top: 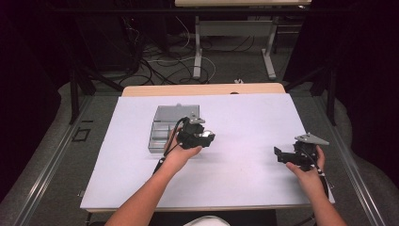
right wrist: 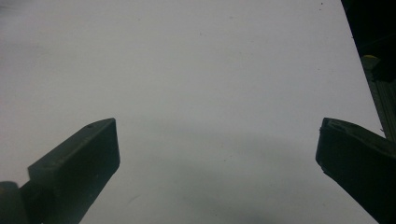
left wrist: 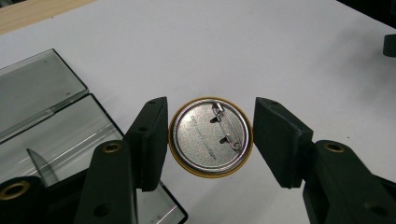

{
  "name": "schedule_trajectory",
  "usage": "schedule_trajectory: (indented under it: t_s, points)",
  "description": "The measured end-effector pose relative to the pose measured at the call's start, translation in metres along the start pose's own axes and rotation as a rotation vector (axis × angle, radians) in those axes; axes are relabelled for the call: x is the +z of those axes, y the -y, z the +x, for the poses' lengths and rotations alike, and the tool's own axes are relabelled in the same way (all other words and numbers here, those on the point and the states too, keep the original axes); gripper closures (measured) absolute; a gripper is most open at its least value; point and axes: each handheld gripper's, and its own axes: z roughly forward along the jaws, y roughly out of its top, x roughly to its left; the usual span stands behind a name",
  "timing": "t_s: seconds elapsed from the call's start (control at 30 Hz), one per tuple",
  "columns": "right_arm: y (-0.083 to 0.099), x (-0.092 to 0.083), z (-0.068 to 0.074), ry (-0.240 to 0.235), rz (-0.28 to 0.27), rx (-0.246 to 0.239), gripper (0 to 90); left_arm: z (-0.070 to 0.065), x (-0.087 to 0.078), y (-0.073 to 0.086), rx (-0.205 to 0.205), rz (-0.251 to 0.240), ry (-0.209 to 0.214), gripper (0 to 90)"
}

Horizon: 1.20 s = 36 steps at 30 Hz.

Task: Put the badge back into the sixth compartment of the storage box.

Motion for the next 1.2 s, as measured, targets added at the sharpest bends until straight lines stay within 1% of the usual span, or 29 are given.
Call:
schedule_trajectory:
  t_s: [0.03,0.07,0.1,0.13,0.17,0.2,0.23,0.27,0.3,0.37,0.4,0.43,0.47,0.5,0.53,0.6,0.63,0.77,0.83,0.87,0.93,1.07,1.13,1.2]
  points:
    - [0.000,0.000,0.000,-0.001,0.001,0.000,0.0,0.001,-0.001,0.000,-0.002,-0.005,-0.002,47.1]
    - [0.000,0.000,0.001,0.000,0.002,0.000,0.0,0.002,-0.003,0.001,-0.013,0.001,-0.002,47.1]
    - [0.000,0.000,0.001,-0.002,0.002,-0.001,0.0,0.004,-0.003,0.002,-0.014,-0.006,-0.010,47.1]
    - [0.000,0.000,0.001,-0.002,0.001,-0.001,0.0,0.006,-0.005,0.002,-0.009,0.001,-0.011,47.1]
    - [0.000,0.000,0.002,-0.002,0.003,0.004,0.0,0.007,-0.005,0.003,-0.020,-0.003,-0.015,47.1]
    - [0.000,0.000,0.001,-0.001,0.002,-0.005,0.0,0.009,-0.006,0.004,-0.019,0.003,-0.018,47.1]
    - [0.000,0.000,0.001,0.000,-0.001,0.000,0.0,0.011,-0.006,0.005,-0.025,-0.001,-0.017,47.1]
    - [0.000,0.000,0.000,0.001,-0.001,-0.001,0.0,0.012,-0.007,0.007,-0.037,0.004,-0.018,47.1]
    - [0.000,0.000,0.000,-0.001,-0.001,0.001,0.0,0.013,-0.008,0.007,-0.028,0.010,-0.020,47.1]
    - [0.000,0.000,0.000,0.000,0.000,0.001,0.0,0.015,-0.008,0.010,-0.035,0.009,-0.026,47.1]
    - [0.000,0.000,0.000,-0.001,0.000,0.001,0.0,0.017,-0.008,0.011,-0.027,0.019,-0.025,47.1]
    - [0.000,0.000,0.000,0.000,0.000,-0.001,0.0,0.018,-0.008,0.012,-0.039,0.017,-0.025,47.1]
    - [0.000,0.000,0.001,0.000,-0.001,0.000,0.0,0.020,-0.008,0.013,-0.033,0.021,-0.032,47.1]
    - [0.000,0.000,0.001,-0.001,0.000,0.000,0.0,0.021,-0.008,0.015,-0.052,0.023,-0.028,47.1]
    - [0.000,0.000,0.001,-0.003,0.003,-0.004,0.0,0.024,-0.008,0.016,-0.042,0.029,-0.033,47.1]
    - [0.000,0.000,0.002,-0.001,0.002,0.004,0.0,0.027,-0.007,0.019,-0.063,0.025,-0.036,47.1]
    - [0.000,0.000,0.002,-0.001,0.003,0.005,0.0,0.029,-0.007,0.020,-0.060,0.028,-0.040,47.1]
    - [0.000,0.001,0.003,0.000,0.006,0.009,0.0,0.034,-0.005,0.024,-0.078,0.031,-0.049,47.1]
    - [0.000,0.001,0.002,-0.001,0.003,-0.002,0.0,0.036,-0.003,0.026,-0.084,0.047,-0.051,47.1]
    - [0.000,0.001,0.002,-0.001,0.005,0.002,0.0,0.037,-0.002,0.028,-0.090,0.045,-0.052,47.1]
    - [0.000,0.001,0.003,-0.001,0.006,0.003,0.0,0.040,0.001,0.030,-0.093,0.060,-0.061,47.1]
    - [0.000,0.001,0.003,0.000,0.006,0.004,0.0,0.043,0.004,0.034,-0.117,0.071,-0.068,47.1]
    - [0.000,0.001,0.002,0.000,0.003,0.001,0.0,0.044,0.004,0.035,-0.113,0.072,-0.069,47.1]
    - [0.000,0.001,0.002,0.000,0.006,0.003,0.0,0.045,0.005,0.035,-0.121,0.080,-0.068,47.1]
